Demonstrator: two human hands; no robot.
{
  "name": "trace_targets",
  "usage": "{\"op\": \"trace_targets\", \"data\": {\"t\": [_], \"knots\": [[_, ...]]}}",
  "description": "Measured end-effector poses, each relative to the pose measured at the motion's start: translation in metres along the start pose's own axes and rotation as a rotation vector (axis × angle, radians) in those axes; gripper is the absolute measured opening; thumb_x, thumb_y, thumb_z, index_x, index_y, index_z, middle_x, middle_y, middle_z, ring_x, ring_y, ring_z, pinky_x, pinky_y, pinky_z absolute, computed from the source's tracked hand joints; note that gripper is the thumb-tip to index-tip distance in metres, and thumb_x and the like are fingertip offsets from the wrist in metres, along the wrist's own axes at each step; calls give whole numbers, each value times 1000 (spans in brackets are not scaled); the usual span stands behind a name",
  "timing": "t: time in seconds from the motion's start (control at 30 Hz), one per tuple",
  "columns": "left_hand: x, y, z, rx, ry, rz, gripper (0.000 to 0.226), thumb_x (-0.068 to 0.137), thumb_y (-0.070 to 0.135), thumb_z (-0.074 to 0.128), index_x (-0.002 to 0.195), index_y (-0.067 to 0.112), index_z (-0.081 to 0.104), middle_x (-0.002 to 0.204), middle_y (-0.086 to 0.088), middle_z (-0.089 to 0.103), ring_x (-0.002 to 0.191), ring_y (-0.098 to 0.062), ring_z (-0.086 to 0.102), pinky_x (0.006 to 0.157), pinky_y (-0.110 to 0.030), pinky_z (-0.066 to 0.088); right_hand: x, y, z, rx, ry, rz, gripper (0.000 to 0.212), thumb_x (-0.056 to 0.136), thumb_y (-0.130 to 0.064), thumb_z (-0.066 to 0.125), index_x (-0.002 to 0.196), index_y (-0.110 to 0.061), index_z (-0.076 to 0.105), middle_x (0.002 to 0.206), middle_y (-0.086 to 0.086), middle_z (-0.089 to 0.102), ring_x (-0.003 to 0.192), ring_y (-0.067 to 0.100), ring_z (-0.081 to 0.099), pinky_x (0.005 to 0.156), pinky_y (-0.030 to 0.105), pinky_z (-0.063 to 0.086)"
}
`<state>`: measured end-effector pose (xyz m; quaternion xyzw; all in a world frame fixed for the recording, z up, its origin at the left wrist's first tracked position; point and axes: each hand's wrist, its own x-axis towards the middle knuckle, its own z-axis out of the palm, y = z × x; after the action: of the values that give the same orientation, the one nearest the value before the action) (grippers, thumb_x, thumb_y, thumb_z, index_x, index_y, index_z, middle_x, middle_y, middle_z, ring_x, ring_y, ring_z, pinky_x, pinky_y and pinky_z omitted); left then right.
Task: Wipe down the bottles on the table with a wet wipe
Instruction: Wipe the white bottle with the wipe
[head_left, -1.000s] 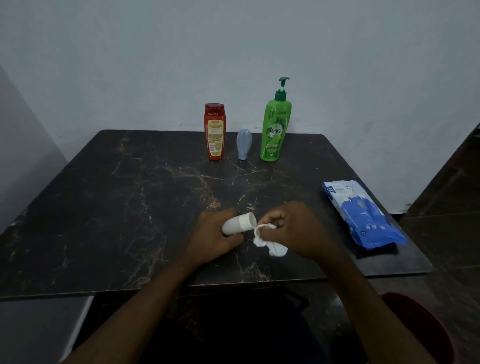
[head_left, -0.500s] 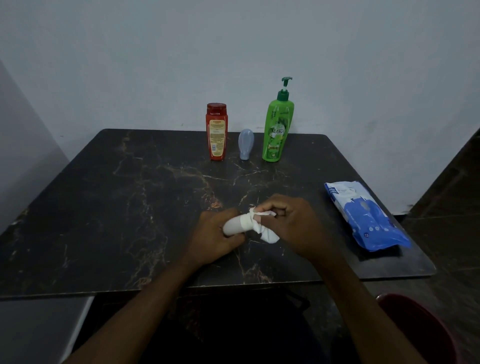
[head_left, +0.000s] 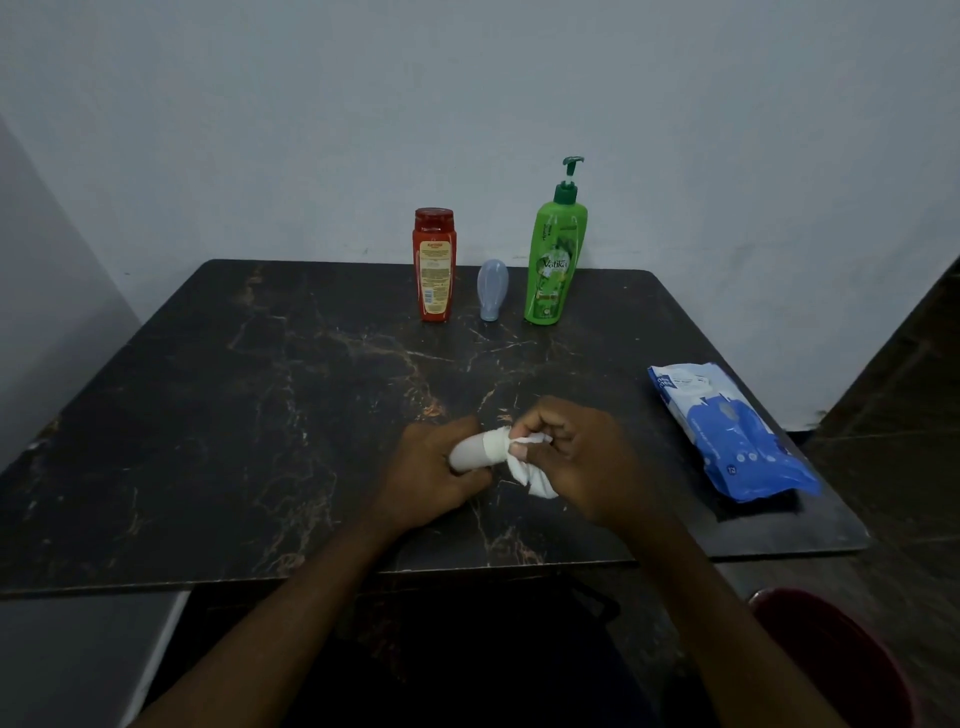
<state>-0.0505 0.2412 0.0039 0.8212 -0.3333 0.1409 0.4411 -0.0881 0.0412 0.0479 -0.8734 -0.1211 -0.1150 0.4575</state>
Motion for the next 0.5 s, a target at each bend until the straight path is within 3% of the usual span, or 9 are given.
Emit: {"op": "trace_targets", "data": {"t": [0.07, 0.17, 0.23, 0.4, 0.5], "knots": [[0, 0, 0, 15, -29, 5, 7, 76, 20, 72, 79, 19, 66, 64, 9, 61, 57, -7, 60, 56, -19, 43, 0, -3, -2, 23, 2, -2, 2, 84, -15, 72, 82, -15, 72, 79, -3, 69, 74, 12, 64, 80, 29, 52], [-2, -1, 0, 44, -37, -4, 26, 75, 14, 76, 78, 33, 58, 63, 15, 58, 58, -2, 59, 57, -15, 41, 0, -1, -5, 0, 13, 45, 7, 87, -16, 68, 86, -23, 70, 77, -10, 67, 70, 0, 60, 67, 13, 47], [-2, -2, 0, 44, -36, -26, 25, 76, 13, 77, 77, 29, 58, 63, 12, 59, 58, -5, 60, 56, -20, 43, -1, 6, -4, -17, 1, 80, 4, 88, -18, 68, 88, -22, 70, 76, -12, 66, 69, -1, 58, 66, 12, 46], [2, -2, 0, 87, -93, -116, 28, 84, 40, 82, 85, 28, 56, 75, 8, 62, 71, -8, 62, 59, -26, 47, -8, 19, -6, 148, 16, 131, 6, 91, -16, 64, 92, -21, 66, 94, -3, 70, 89, 13, 67, 83, 44, 56], [5, 3, -1, 71, -119, -170, 38, 82, 43, 83, 90, 25, 50, 83, 8, 61, 75, -6, 60, 58, -21, 46, -9, 15, -3, 262, -3, 89, 9, 93, -19, 59, 93, -28, 61, 109, -7, 68, 102, 13, 66, 85, 49, 56]]}}
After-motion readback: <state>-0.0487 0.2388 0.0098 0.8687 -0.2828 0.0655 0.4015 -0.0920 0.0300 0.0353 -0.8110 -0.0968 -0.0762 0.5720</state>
